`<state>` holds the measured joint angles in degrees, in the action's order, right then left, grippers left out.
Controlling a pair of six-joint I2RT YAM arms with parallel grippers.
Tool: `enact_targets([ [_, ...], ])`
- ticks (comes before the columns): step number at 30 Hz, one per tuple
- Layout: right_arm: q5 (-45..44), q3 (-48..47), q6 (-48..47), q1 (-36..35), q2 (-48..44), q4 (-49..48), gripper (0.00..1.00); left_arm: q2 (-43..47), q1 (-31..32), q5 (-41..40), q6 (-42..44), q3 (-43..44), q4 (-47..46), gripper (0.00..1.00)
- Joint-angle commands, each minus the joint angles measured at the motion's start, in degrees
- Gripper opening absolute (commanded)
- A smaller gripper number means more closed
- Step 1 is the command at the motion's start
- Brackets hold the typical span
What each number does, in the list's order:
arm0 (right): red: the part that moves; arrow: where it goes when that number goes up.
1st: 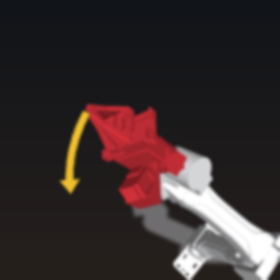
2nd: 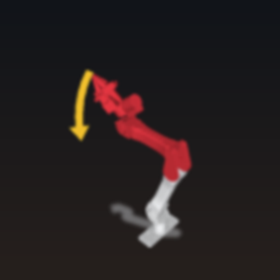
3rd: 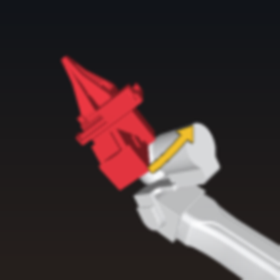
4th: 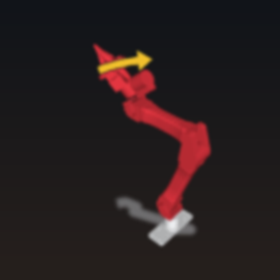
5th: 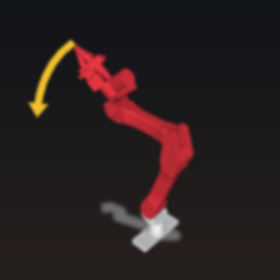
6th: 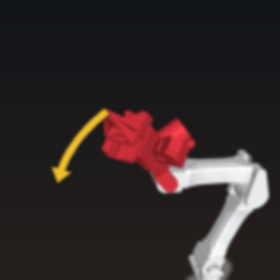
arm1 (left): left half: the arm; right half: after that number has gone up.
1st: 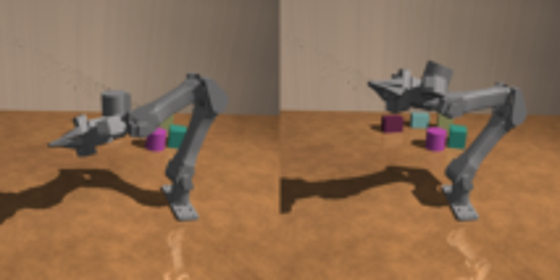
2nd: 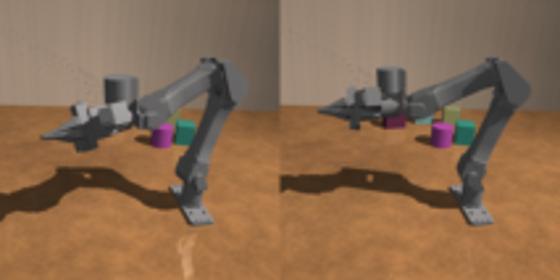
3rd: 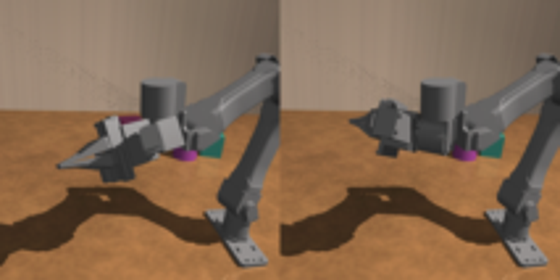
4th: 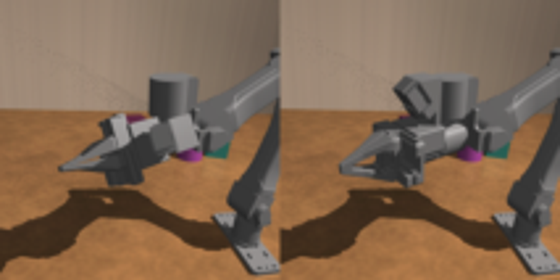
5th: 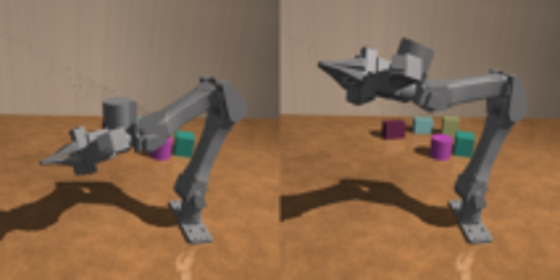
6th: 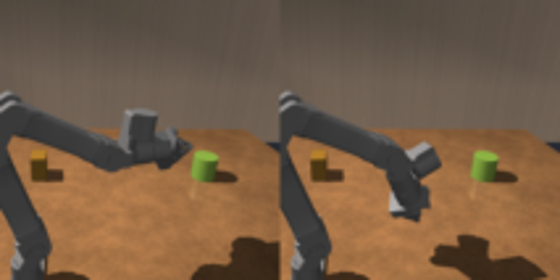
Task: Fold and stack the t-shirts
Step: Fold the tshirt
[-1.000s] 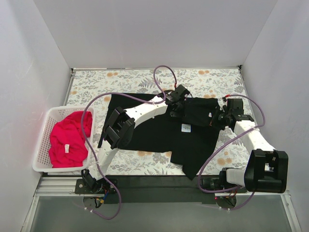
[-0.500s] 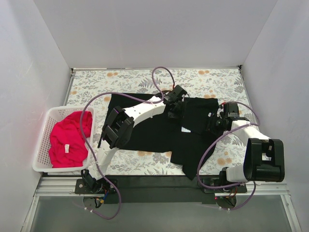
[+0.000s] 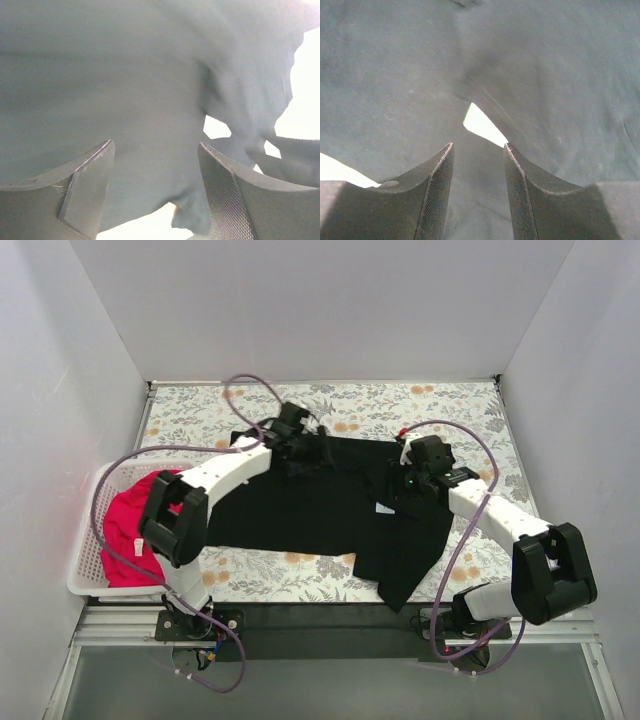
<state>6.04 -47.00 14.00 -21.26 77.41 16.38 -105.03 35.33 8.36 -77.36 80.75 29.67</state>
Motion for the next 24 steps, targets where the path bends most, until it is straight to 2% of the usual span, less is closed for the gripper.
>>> enact_targets([
  [1,-10.5,-5.1,-4.5,-7.3,3.6,-2.8,0.50,6.7,-7.8,-1.6,1.6,-3.8,1.5,0.67],
  [6,-18.3,-11.9,-9.0,-17.3,11.0,-2.8,0.50,13.7,-17.6,-4.5,7.4,-8.4,6.2,0.67],
  [9,-20.3,-14.3,-9.3,-19.6,15.6,-2.8,0.47,18.0,-20.9,-10.1,9.2,-13.8,5.1,0.66],
  [13,-22.5,-17.2,-9.8,-20.0,19.4,-2.8,0.39,21.8,-21.8,-14.9,9.2,-20.4,0.8,0.67],
  [16,-25.3,-17.9,-10.7,-20.0,21.7,-2.7,0.39,21.5,-22.1,-17.5,10.2,-23.1,0.1,0.66],
  [24,-30.9,-19.5,-11.7,-19.9,25.9,-1.2,0.39,22.1,-22.1,-20.8,11.1,-23.1,-0.1,0.66],
])
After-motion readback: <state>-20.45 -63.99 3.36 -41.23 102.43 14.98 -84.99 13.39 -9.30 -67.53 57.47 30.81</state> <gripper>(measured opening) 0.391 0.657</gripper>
